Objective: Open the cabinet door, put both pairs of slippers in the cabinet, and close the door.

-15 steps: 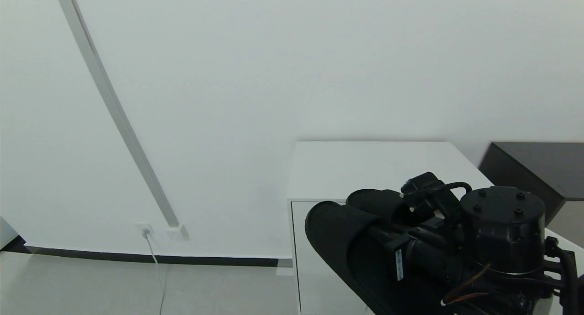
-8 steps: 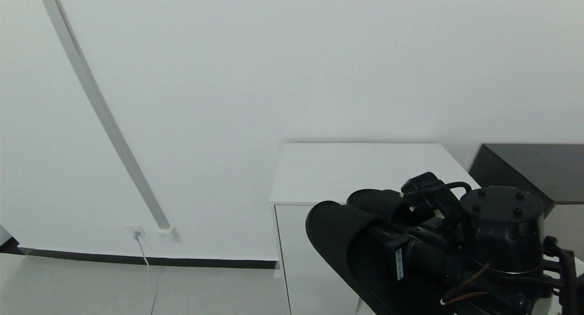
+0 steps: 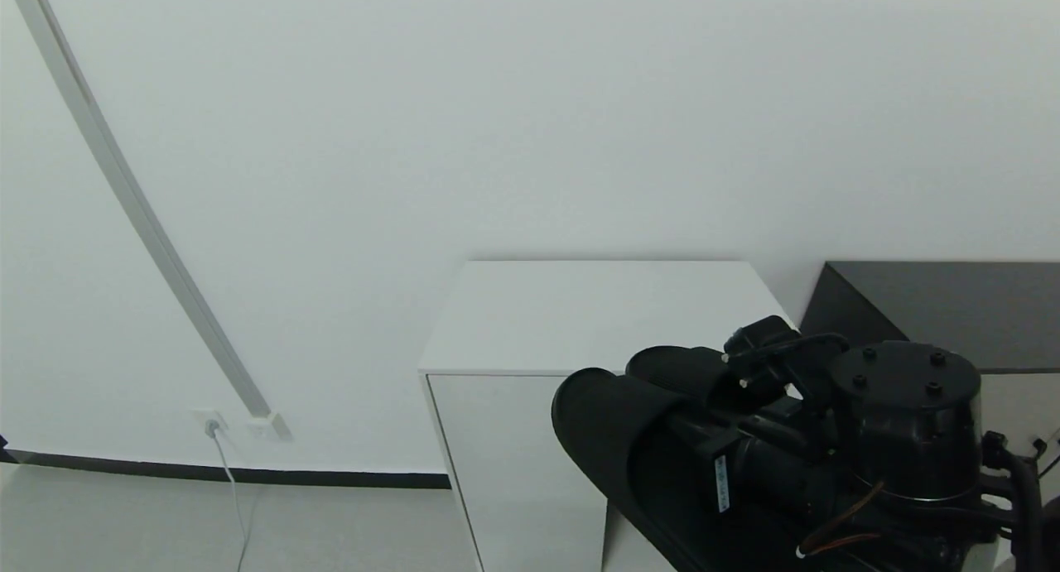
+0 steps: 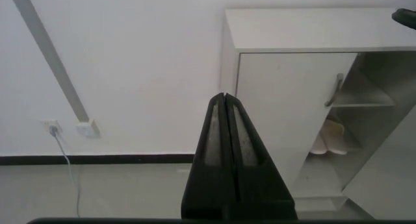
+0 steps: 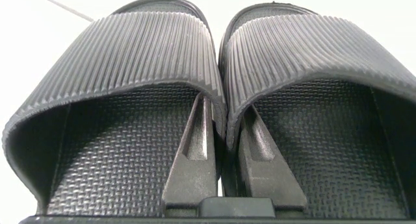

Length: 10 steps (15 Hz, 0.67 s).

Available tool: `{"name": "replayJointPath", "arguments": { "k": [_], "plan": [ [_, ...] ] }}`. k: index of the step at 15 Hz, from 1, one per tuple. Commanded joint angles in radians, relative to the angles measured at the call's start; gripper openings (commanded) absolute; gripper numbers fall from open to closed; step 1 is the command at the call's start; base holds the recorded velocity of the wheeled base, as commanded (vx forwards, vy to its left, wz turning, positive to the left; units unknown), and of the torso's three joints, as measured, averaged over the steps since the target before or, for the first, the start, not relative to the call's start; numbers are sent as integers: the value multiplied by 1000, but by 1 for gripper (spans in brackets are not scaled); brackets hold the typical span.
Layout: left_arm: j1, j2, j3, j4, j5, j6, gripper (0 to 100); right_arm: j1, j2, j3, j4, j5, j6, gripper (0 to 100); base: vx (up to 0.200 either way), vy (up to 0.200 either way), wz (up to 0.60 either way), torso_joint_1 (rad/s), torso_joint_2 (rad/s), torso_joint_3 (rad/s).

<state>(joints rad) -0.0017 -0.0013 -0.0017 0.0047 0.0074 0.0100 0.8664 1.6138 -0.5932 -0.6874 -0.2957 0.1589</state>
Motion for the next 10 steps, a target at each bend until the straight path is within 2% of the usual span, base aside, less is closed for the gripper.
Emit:
{"name": "replayJointPath", "arguments": {
  "k": [1, 6, 10],
  "plan": [
    [0, 1, 0, 0, 0, 1, 0, 0, 9, 1, -1, -5, 2, 0, 0, -200, 0, 2, -2, -2],
    [0, 1, 2, 0, 2, -1, 0, 0, -5, 6, -6, -6, 2, 0, 0, -200, 0, 3, 3, 1],
    [0, 1, 2, 0, 5, -1, 0, 5, -17, 23, -6, -5, 1, 0, 0, 0, 0, 0, 0, 0]
  ]
}}
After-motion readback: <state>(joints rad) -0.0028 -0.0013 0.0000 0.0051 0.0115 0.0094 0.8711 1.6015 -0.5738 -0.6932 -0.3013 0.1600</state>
